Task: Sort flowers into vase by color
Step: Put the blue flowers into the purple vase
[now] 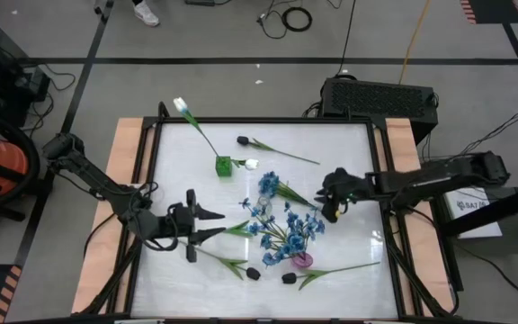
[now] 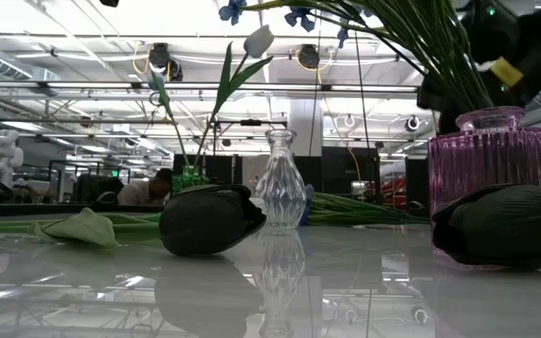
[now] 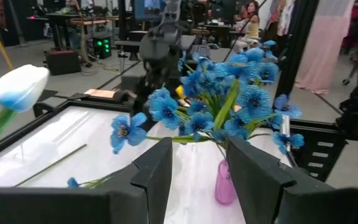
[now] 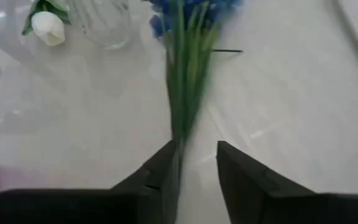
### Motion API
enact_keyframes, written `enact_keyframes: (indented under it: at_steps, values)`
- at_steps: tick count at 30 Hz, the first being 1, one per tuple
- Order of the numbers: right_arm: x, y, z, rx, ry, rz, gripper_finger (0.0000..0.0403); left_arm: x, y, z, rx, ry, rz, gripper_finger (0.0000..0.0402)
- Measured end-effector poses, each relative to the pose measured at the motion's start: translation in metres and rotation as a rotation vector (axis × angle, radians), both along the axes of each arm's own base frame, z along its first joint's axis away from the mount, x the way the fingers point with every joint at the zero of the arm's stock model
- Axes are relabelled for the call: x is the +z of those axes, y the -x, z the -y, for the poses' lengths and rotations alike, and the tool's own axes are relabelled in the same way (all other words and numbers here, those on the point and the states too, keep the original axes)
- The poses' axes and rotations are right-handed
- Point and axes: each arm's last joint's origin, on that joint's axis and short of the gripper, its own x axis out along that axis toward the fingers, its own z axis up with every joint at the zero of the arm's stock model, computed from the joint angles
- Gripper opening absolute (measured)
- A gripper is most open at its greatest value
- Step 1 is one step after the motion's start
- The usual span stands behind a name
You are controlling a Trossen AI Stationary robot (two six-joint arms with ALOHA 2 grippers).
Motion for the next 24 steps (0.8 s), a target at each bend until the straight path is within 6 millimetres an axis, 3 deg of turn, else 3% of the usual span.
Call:
enact_keyframes:
  at_steps: [8, 14, 19, 24]
  values:
    - [-0.031, -0.011, -0.007, 0.040, 0.005, 0.025, 0.0164, 0.000, 0.000, 0.000, -0.005, -0.003, -0.003, 0.0160]
    - [-0.052, -0.020, -0.007, 0.043, 0.059, -0.041, 0.0172, -0.002, 0.000, 0.000, -0.003, -0.013, -0.017, 0.0160]
    - [-0.062, -0.024, -0.007, 0.045, 0.084, -0.068, 0.0151, -0.002, 0.000, 0.000, -0.003, -0.014, -0.018, 0.0160]
    - [-0.068, -0.026, -0.007, 0.046, 0.099, -0.100, 0.0085, -0.002, 0.000, 0.000, -0.003, -0.015, -0.019, 0.0160]
